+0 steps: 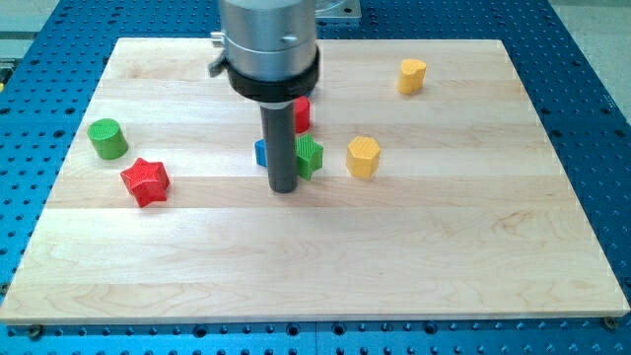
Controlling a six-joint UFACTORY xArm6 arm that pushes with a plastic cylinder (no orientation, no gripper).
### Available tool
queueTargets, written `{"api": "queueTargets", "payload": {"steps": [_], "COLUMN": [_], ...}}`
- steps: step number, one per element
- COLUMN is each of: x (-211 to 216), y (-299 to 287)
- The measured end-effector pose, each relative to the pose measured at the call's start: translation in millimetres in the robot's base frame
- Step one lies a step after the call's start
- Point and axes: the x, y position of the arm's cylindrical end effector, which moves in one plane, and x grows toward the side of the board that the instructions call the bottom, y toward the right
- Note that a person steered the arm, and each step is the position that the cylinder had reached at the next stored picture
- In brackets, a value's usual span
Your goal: Move the hexagon above the green star
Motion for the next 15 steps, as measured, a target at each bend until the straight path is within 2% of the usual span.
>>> {"api": "queueTargets", "payload": {"steps": [1,2,3,4,5,6,7,8,9,10,11,12,13,14,15], "x": [44.2,46.0,-7.0,-49.5,-47.8,-56.0,-84.6,-82.3,-118.3,-110.0,-86.4,-104.2,-88.2,-52.0,-85.4], "y": [-51.6,79.8,118.1,63.5,90.1,150.4,134.9,66.4,90.4,37.8,16.6,-26.0,-80.6,-32.3,-17.8]}}
